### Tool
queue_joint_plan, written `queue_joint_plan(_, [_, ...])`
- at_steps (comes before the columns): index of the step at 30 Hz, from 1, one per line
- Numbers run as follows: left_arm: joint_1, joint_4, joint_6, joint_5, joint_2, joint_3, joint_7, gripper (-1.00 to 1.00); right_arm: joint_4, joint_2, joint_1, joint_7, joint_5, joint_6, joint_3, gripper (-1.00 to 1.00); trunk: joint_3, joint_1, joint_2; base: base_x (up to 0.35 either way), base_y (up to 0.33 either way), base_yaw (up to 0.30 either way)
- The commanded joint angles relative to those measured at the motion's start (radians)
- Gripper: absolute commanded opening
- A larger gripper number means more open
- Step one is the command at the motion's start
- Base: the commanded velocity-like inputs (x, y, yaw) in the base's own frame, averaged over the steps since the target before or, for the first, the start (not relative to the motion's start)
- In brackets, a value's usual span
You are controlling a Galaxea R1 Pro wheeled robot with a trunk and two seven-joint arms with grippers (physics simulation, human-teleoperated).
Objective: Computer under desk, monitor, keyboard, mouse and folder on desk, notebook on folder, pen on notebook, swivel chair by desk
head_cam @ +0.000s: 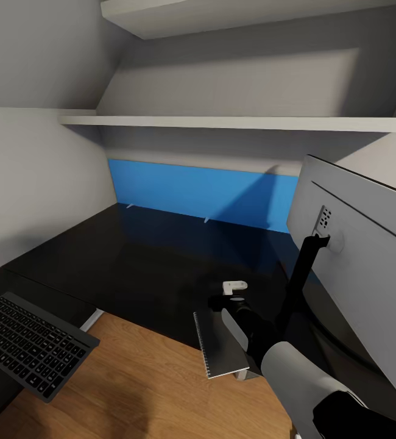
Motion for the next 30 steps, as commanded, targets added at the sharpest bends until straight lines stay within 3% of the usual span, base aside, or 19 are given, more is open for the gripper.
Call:
queue_joint_plan(1, [-0.001,0.0,-0.004,0.004,0.0,-0.008,0.007,1.0,0.07,-0.001,0.0,-0.007,-0.021,0.006,0.006,1.0,-0.001,0.0,0.0,0.0,0.0,0.0])
queue_joint_plan(11, [-0.001,0.0,-0.004,0.004,0.0,-0.009,0.008,1.0,0.066,-0.003,0.0,-0.008,-0.02,-0.005,0.005,1.0,-0.001,0.0,0.0,0.0,0.0,0.0])
queue_joint_plan(18, [-0.001,0.0,-0.004,0.004,0.0,-0.01,0.009,1.0,0.05,-0.004,0.0,-0.008,-0.019,-0.096,0.005,1.0,-0.001,0.0,0.0,0.0,0.0,0.0])
queue_joint_plan(25, [-0.001,0.0,-0.003,0.005,0.001,-0.01,0.009,1.0,-0.005,-0.005,0.0,-0.014,-0.018,-0.148,0.003,1.0,0.021,-0.027,0.049,0.0,0.0,0.0])
queue_joint_plan(30, [-0.001,0.0,-0.003,0.005,0.001,-0.01,0.009,1.0,-0.095,-0.012,0.0,-0.015,-0.018,-0.123,0.003,1.0,0.036,-0.046,0.084,0.0,0.0,0.0])
